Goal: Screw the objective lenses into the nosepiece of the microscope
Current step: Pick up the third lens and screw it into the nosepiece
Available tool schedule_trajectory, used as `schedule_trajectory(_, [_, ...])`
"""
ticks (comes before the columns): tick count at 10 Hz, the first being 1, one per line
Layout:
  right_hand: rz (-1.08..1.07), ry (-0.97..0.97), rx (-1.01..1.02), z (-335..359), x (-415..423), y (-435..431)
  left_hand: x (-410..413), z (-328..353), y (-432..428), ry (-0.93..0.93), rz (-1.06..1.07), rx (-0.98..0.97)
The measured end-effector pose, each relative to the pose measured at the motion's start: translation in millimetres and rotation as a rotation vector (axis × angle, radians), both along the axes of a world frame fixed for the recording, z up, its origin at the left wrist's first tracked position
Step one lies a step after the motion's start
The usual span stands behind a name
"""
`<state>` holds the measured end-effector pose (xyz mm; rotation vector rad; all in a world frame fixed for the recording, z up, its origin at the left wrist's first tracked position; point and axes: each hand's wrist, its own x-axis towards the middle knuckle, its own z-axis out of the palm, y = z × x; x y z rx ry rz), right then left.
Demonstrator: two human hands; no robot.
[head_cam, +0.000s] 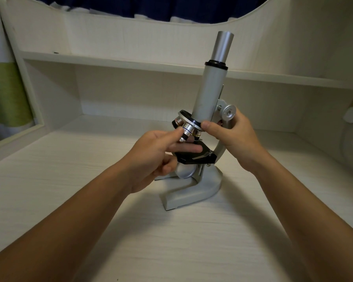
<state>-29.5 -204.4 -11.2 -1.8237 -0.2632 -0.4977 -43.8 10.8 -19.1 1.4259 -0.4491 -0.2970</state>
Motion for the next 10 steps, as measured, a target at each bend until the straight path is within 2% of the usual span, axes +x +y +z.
schedule_trajectory(3, [0.012,-0.002,0.002,-0.4,0.2,-0.2,-3.9,-1.6,-10.1,-0.238,0.202,0.079])
schedule_trajectory(5, [0.025,-0.014,-0.011,-0.2,0.1,0.3,-4.1,-2.3,-12.1,-0.333,0.268,0.088])
schedule_trajectory(7, [0.039,-0.036,-0.003,-3.3,1.6,3.1,1.6,-4.2,-9.0,-0.324,0.274,0.057])
schedule_trajectory(8, [0.039,-0.041,-0.001,-4.0,-0.4,4.3,3.6,-7.6,-5.4,-0.402,0.314,0.087])
schedule_trajectory(10, [-0.061,-0.01,-0.059,-8.2,-2.8,-3.8,22.6,-22.9,9.0,-0.356,0.549,0.009])
